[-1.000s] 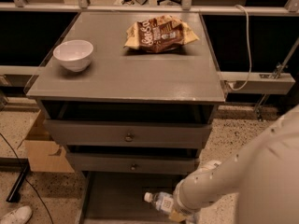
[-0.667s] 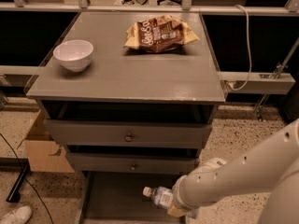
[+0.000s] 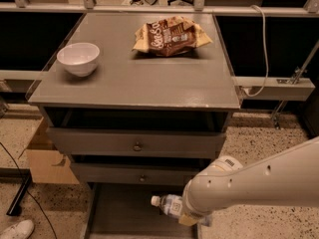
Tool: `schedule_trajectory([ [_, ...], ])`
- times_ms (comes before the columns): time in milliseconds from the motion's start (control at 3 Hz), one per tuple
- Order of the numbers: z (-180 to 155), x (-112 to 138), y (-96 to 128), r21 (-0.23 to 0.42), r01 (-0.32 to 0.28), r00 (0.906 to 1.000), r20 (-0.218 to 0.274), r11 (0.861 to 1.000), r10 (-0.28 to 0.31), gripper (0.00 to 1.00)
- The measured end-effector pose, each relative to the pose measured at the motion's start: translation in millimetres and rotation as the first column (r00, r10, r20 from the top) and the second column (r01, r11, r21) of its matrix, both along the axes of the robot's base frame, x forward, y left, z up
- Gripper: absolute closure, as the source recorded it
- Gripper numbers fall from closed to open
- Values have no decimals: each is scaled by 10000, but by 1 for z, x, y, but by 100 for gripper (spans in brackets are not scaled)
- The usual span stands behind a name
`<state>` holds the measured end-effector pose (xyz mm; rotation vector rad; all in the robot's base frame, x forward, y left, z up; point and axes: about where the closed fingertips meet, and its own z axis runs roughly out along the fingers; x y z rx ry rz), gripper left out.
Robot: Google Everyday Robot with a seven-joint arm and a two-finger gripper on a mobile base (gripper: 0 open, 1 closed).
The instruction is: Pick blue plastic bottle from bottom drawer and place on counter
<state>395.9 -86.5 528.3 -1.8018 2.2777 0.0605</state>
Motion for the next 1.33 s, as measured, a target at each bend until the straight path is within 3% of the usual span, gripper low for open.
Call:
schedule_trajectory([
  [667,-13,0,-8,311,341,9993,-134,9989,-337,100],
  [1000,-25,0,-42,624,1030,9945,-244,9927,-1016,100],
  [1333,-25,0,-40,626,1014,9947,-242,9929,-1000,100],
])
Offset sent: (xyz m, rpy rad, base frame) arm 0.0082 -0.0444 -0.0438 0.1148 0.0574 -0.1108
